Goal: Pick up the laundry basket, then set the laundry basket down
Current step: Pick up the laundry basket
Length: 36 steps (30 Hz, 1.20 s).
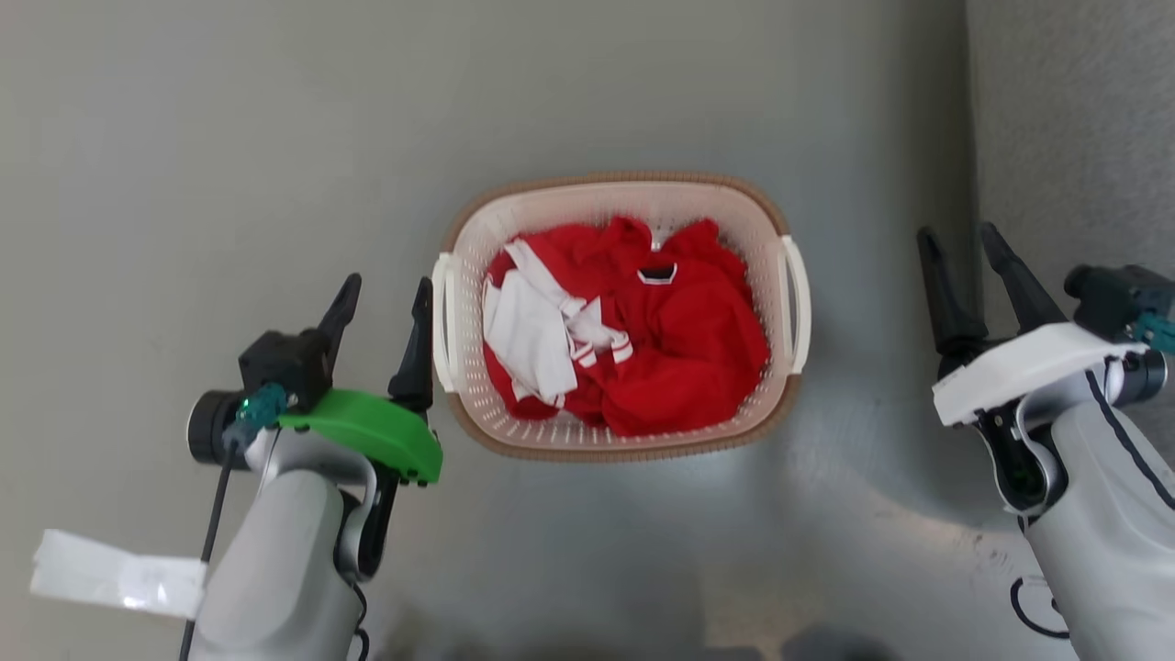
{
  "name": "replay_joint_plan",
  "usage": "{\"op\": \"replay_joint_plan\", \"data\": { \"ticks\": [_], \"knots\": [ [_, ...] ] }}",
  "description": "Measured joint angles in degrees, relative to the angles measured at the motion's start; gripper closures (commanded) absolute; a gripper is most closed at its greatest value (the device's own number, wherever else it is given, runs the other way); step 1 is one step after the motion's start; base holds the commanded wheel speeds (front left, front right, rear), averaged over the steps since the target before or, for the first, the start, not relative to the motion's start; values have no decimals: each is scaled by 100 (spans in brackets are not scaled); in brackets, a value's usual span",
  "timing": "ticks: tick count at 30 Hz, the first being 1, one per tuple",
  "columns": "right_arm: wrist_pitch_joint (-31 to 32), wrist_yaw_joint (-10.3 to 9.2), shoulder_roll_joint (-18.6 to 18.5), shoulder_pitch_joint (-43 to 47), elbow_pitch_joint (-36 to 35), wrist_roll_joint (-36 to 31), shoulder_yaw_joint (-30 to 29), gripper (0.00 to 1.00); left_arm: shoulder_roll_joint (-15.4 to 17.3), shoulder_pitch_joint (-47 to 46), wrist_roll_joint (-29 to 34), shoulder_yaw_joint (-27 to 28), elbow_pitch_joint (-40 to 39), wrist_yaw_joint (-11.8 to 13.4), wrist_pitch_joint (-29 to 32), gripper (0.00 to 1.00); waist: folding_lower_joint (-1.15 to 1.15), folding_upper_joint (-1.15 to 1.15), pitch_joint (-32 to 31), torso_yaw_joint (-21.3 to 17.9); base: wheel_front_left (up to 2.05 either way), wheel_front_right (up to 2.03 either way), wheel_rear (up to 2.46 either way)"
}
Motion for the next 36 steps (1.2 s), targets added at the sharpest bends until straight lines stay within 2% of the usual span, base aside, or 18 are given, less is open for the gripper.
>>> {"op": "replay_joint_plan", "data": {
  "ticks": [18, 26, 36],
  "knots": [
    [160, 0, -114, -887, 811, 216, 1002, 0, -31, -1202, -580, -511, 1451, -65, 12, 0, 0, 0, 1239, 48, 0, 0, 0],
    [260, 0, -99, -1271, 1074, 435, 1298, 0, -47, -1747, -727, -653, 1912, -137, 36, 0, 0, 0, 1692, 46, 0, 0, 0],
    [260, 0, -111, -1805, 1345, 578, 1618, 0, -66, -2191, -1201, -902, 2439, -242, 224, 0, -1, 0, 2147, -9, 0, 0, 0]
  ]
}}
